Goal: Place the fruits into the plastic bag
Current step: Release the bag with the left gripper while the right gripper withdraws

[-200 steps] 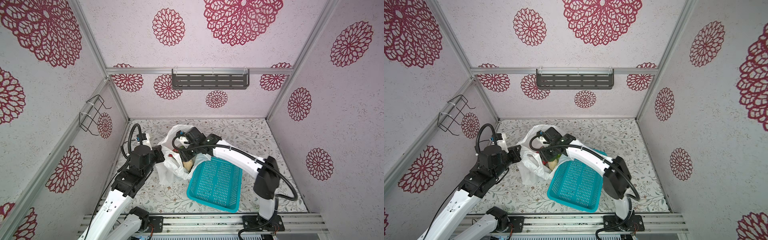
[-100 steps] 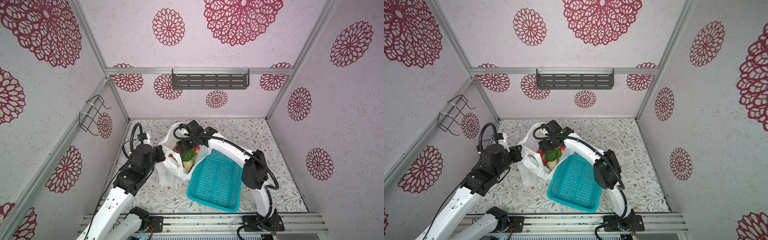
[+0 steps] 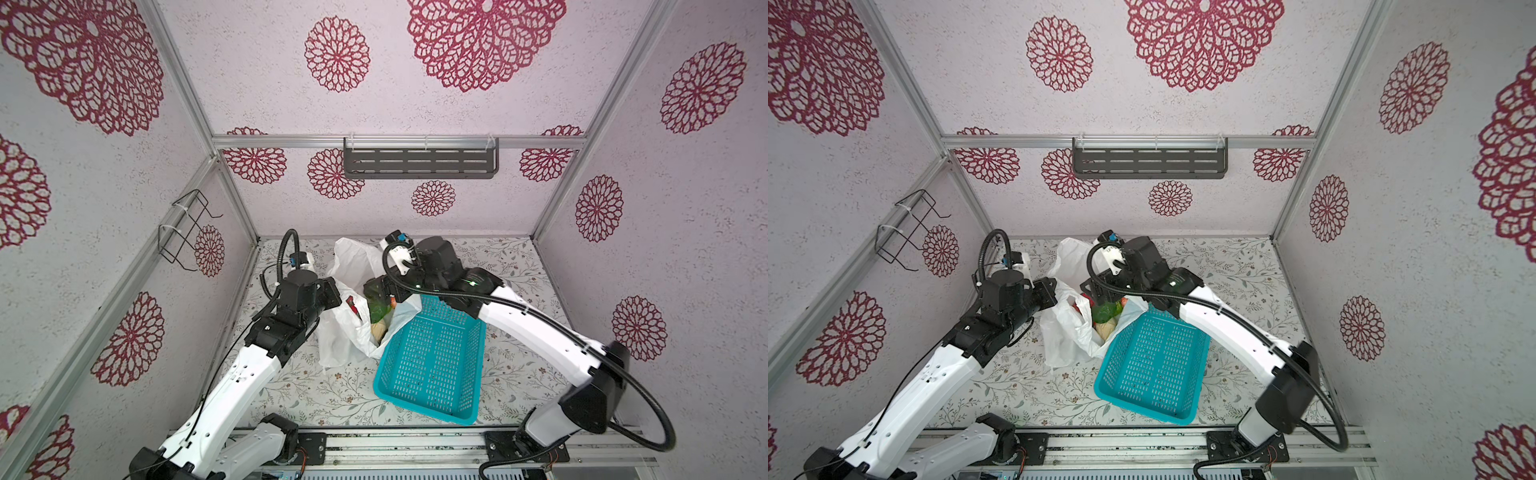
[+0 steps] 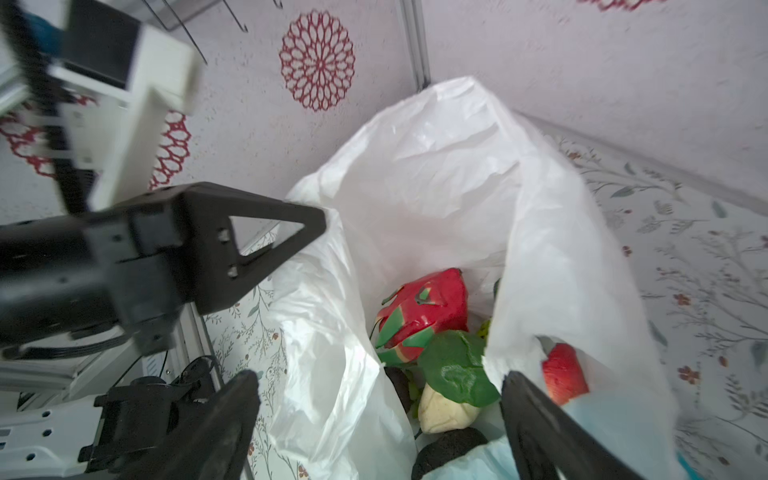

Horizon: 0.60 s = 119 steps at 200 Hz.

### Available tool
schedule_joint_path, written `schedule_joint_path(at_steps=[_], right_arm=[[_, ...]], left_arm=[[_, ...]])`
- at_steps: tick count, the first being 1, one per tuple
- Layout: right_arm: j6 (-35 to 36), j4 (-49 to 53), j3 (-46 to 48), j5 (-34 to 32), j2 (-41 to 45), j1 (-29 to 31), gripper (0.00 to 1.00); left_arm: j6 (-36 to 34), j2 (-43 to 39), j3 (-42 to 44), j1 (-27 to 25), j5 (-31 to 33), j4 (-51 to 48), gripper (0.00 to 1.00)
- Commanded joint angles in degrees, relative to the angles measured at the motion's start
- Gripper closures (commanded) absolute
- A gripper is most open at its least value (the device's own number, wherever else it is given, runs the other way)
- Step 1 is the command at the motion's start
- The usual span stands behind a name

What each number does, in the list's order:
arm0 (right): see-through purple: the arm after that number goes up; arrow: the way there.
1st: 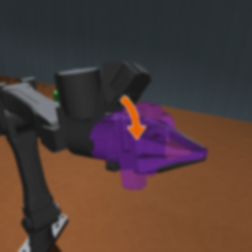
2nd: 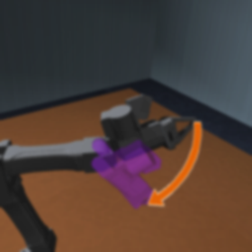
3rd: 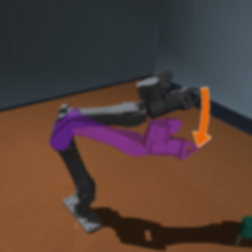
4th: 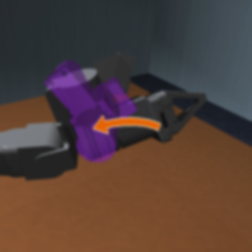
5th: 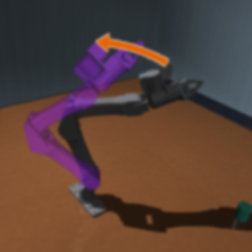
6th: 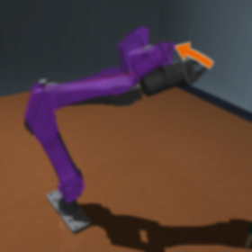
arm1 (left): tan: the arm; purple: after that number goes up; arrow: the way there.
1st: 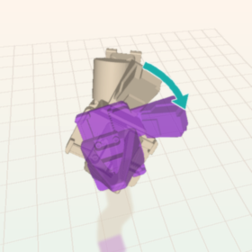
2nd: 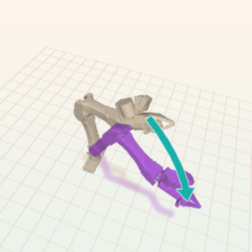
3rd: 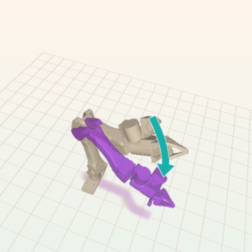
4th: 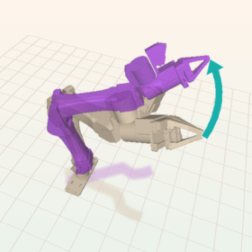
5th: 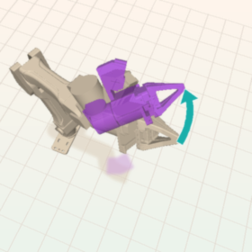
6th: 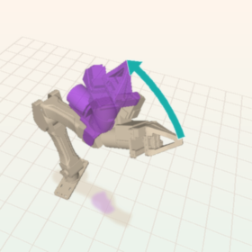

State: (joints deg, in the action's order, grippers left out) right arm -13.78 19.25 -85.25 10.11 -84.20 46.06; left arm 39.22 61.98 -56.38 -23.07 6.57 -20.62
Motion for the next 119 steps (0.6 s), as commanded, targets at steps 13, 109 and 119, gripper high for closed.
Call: schedule_joint_path(at_steps=[13, 109, 119], right_arm=[[-4.79, -7.8, 12.19, -19.17, 13.34, -7.58, 0.01], [-6.17, -10.23, 38.43, -48.74, 32.67, -24.94, 0.01], [-5.07, -13.02, 41.58, -52.07, 33.72, -25.21, 0.01]], left_arm=[[-1.15, 4.85, -3.59, -1.78, -6.79, 6.92, 0.4], [-11.45, -12.35, -4.52, -7.75, 19.12, 1.83, 0.02], [-12.99, -15.77, -3.84, -7.61, 24.89, -0.81, 0.02]])
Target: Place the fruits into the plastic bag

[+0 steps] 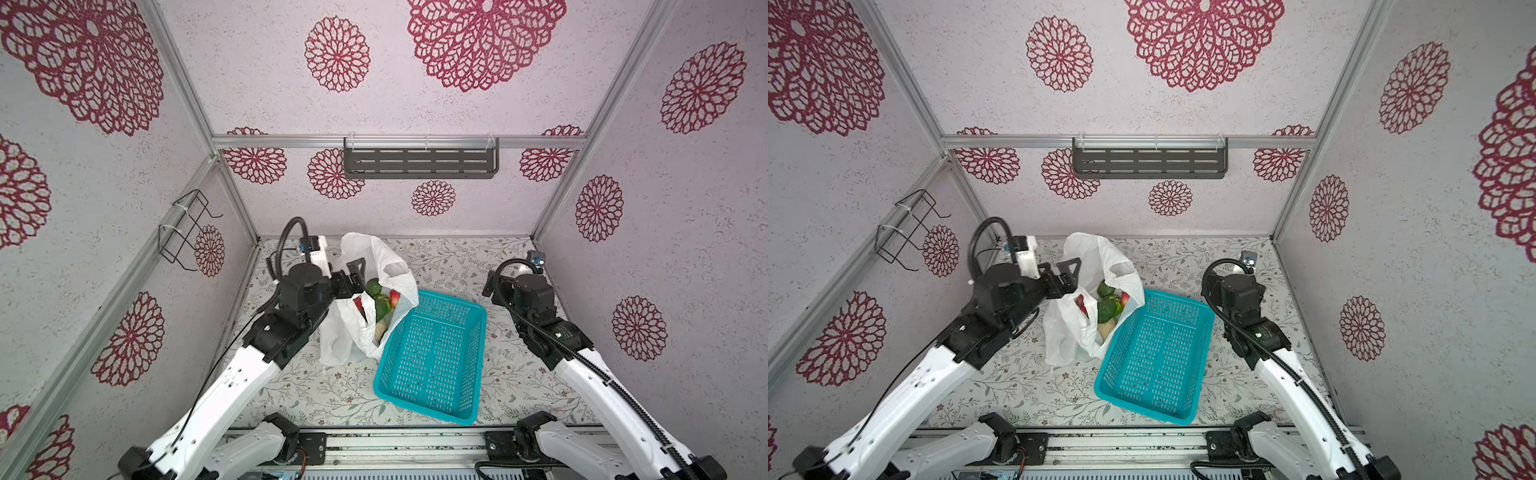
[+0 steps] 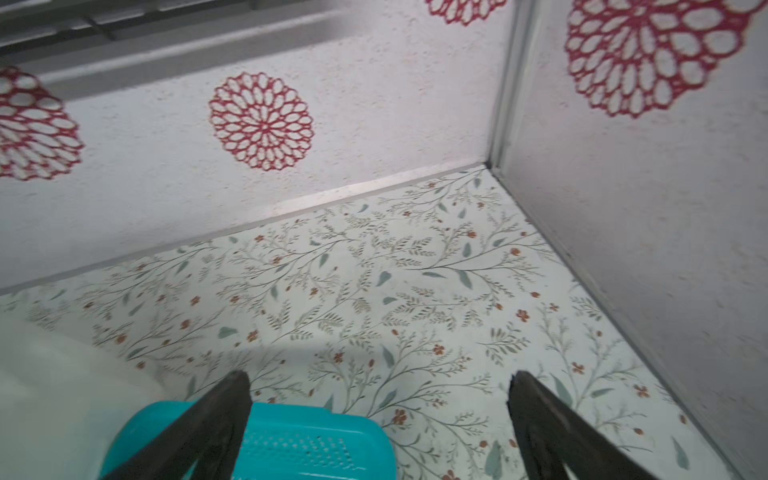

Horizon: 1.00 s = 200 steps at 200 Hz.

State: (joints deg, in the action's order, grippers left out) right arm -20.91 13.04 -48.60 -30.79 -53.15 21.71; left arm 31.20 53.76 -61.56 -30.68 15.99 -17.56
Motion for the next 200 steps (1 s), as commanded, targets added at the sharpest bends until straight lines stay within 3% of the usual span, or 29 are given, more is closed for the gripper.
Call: schedule_joint_path(at_steps=[1, 36, 50, 63, 75, 96, 132, 148, 164, 178, 189, 200], right_arm=[[2.25, -7.11, 5.1, -11.47, 2.72, -0.92, 0.01], [12.27, -26.41, 20.99, -20.61, 4.39, -1.54, 0.01], [17.29, -36.68, 27.85, -21.99, 3.91, -1.65, 0.01], [18.7, -43.72, 32.48, -22.52, 2.87, -2.1, 0.01], [18.42, -47.95, 35.02, -22.71, 1.24, -2.46, 0.01], [17.2, -55.18, 37.01, -21.72, -4.79, -3.67, 0.01], [20.99, -74.06, 37.36, -23.95, -21.62, -4.44, 0.01], [23.08, -81.58, 37.35, -19.03, -25.65, -5.07, 0.01], [26.74, -86.65, 36.93, -12.39, -29.11, -6.06, 0.01], [29.24, -95.28, 37.44, -6.38, -35.61, -7.99, 0.02], [26.05, -88.59, 37.36, -3.98, -32.58, -9.01, 0.01], [24.41, -91.96, 39.0, 2.69, -33.06, -12.46, 0.01]], left_arm=[[-5.03, -7.85, 1.39, 0.0, 16.18, -4.27, 0.02], [-5.74, -12.41, 7.39, 4.79, 39.91, -13.66, 0.02], [-3.97, -12.32, 12.69, 9.78, 44.65, -13.45, 0.02], [1.89, -11.87, 16.73, 15.04, 46.23, -14.68, 0.03], [5.08, -11.34, 20.72, 19.1, 45.94, -12.54, 0.02], [3.82, -8.77, 28.43, 22.2, 46.78, -1.13, 0.02], [4.93, 5.52, 31.3, 26.76, 46.69, 8.39, 0.03], [1.86, 12.07, 31.68, 27.72, 44.54, 14.51, 0.03], [-5.77, 17.54, 34.45, 28.18, 41.77, 29.32, 0.03], [-9.68, 20.09, 33.51, 28.28, 37.63, 33.5, 0.03], [-13.07, 22.27, 33.5, 28.68, 34.94, 38.93, 0.03], [-15.28, 24.0, 33.14, 29.28, 31.54, 42.44, 0.03]])
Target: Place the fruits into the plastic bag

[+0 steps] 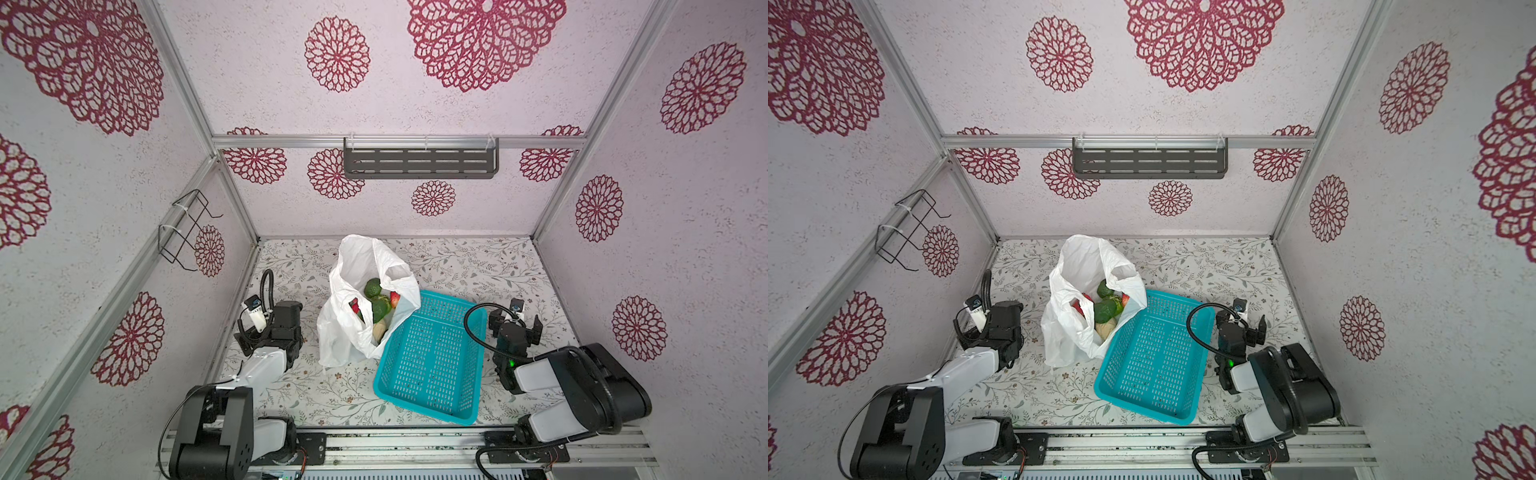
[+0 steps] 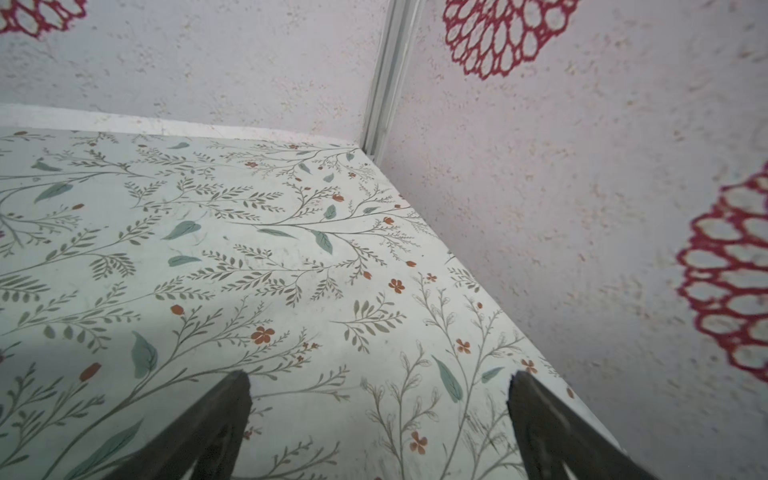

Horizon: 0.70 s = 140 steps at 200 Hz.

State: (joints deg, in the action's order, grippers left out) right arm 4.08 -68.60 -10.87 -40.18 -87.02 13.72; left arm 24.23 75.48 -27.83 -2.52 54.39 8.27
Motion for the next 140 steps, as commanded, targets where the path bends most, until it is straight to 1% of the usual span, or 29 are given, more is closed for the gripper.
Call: schedule_joint_path(at_steps=[1, 8, 12, 16, 19, 28, 33, 38, 45, 49, 55, 59, 62, 69, 77, 92, 101, 110, 140], right_arm=[[-0.79, -10.59, 1.42, 12.52, 0.72, -4.74, 0.01], [-3.27, -10.62, 2.21, 15.72, 0.31, -6.91, 0.01], [-3.83, -13.19, 2.34, 17.56, -1.23, -8.03, 0.02], [-3.43, -16.05, 2.28, 17.53, -3.31, -8.42, 0.01], [-3.34, -15.89, 2.18, 17.25, -3.5, -8.37, 0.01], [-4.67, -5.75, 0.0, 19.77, -0.32, -8.98, 0.01], [-4.22, -6.24, -0.99, 21.26, -1.17, -9.45, 0.01], [-3.63, -6.57, -1.66, 21.31, -2.28, -9.42, 0.01], [-4.58, -1.25, -2.76, 21.67, -0.7, -9.71, 0.01], [-4.95, -1.6, -3.06, 21.58, -0.8, -9.91, 0.01], [-4.63, -3.16, -3.01, 21.16, -1.78, -10.02, 0.01], [-4.84, -2.12, -3.05, 21.23, -1.12, -10.02, 0.01], [-5.23, -0.94, -3.17, 21.26, -0.78, -10.09, 0.01], [-4.98, -2.4, -3.0, 20.73, -1.57, -10.11, 0.01], [-4.9, -2.42, -2.71, 19.64, -1.01, -9.62, 0.01], [-4.64, -3.09, -2.64, 19.17, -1.3, -9.33, 0.01], [-4.76, -2.94, -2.67, 19.33, -1.4, -9.39, 0.01], [-4.43, -3.33, -2.5, 19.14, -1.29, -9.24, 0.01], [-4.52, -3.17, -2.7, 19.2, -1.5, -9.32, 0.01]], left_arm=[[-8.53, 2.46, -0.61, 1.21, -7.21, 17.0, 0.02], [-9.74, 3.6, -0.79, 1.61, -8.97, 19.18, 0.02], [-10.04, 4.07, -1.04, 1.85, -9.85, 20.02, 0.03], [-10.45, 4.62, -1.23, 2.1, -10.62, 20.64, 0.03], [-10.71, 4.97, -1.32, 2.27, -11.28, 21.1, 0.03], [-11.31, 5.99, -1.77, 2.73, -13.09, 22.47, 0.03], [-11.59, 6.43, -1.85, 3.06, -14.12, 23.27, 0.02], [-11.91, 6.87, -1.79, 3.18, -14.85, 24.42, 0.02], [-12.71, 7.48, -1.58, 3.5, -16.0, 26.54, 0.02], [-12.35, 7.96, -0.97, 3.51, -16.58, 27.61, 0.03], [-13.16, 9.68, 1.45, 3.91, -18.68, 34.16, 0.02], [-15.32, 11.67, 3.21, 4.28, -20.68, 41.58, 0.02], [-16.52, 13.01, 3.97, 4.53, -22.41, 45.08, 0.02], [-16.72, 14.12, 4.92, 4.55, -25.87, 45.27, 0.02], [-17.31, 15.11, 5.71, 4.69, -26.45, 49.35, 0.03], [-16.31, 13.84, 5.02, 5.09, -27.01, 45.36, 0.03], [-15.21, 13.85, 4.27, 6.62, -28.99, 43.82, 0.03], [-14.13, 14.06, 4.51, 8.03, -31.46, 44.68, 0.03], [-14.16, 14.01, 4.5, 8.06, -31.28, 44.42, 0.02]])
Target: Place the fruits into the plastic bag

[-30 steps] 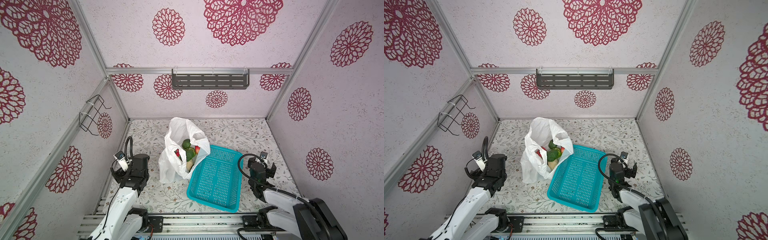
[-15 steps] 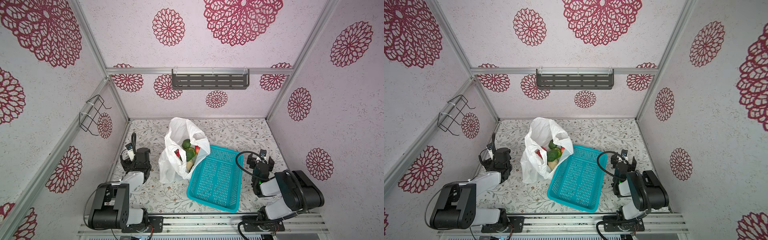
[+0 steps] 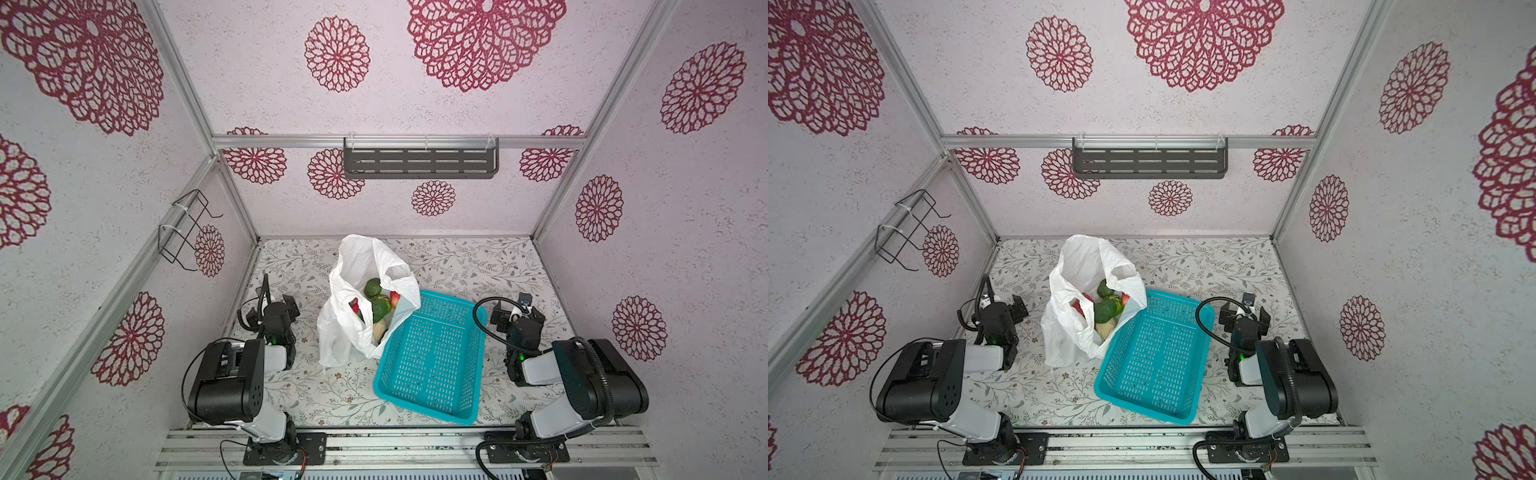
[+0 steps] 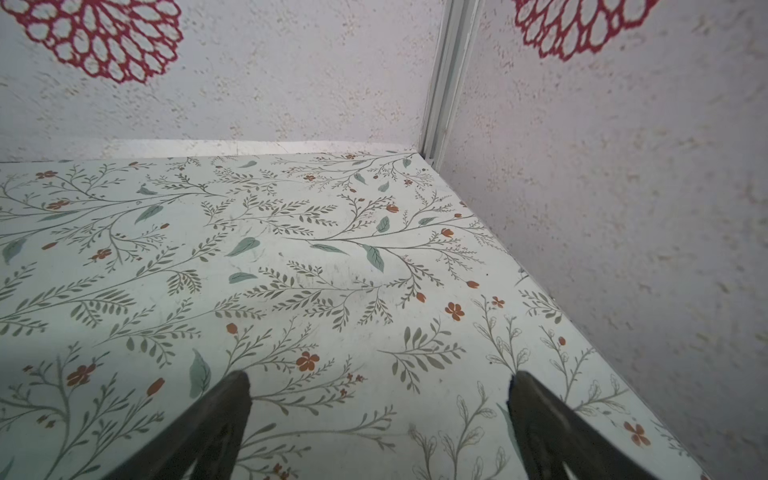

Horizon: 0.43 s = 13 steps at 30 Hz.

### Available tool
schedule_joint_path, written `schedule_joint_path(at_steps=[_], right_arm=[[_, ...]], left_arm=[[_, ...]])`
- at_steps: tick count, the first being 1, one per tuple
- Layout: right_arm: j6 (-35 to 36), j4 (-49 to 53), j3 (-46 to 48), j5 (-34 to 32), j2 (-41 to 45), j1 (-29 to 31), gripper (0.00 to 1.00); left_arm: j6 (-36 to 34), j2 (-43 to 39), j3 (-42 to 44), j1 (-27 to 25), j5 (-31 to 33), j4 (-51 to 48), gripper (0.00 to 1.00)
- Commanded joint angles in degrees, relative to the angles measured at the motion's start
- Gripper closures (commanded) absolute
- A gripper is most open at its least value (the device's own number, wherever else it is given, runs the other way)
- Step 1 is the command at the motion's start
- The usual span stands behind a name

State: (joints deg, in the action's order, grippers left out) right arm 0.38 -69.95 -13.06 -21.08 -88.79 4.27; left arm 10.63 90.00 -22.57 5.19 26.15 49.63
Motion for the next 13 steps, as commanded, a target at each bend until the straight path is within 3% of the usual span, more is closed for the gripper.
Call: schedule_joint_path(at_steps=[1, 6, 8, 13], right_arm=[[-0.83, -1.79, -0.5, 0.08, 0.28, 0.12, 0.01], [-1.31, -0.2, -1.27, 1.84, 0.32, -0.72, 0.01], [-2.45, 2.03, -1.98, 6.53, 0.72, -3.12, 0.01], [-2.62, 0.89, -1.26, 7.37, 0.94, -3.37, 0.01]], left_arm=[[-0.59, -0.51, -0.75, 0.35, -3.04, 3.04, 0.02], [-0.55, -0.44, -0.77, 0.34, -2.95, 3.0, 0.03], [-0.55, -0.44, -0.86, 0.34, -2.88, 2.93, 0.03], [-0.61, -0.52, -0.72, 0.28, -2.87, 2.96, 0.02]])
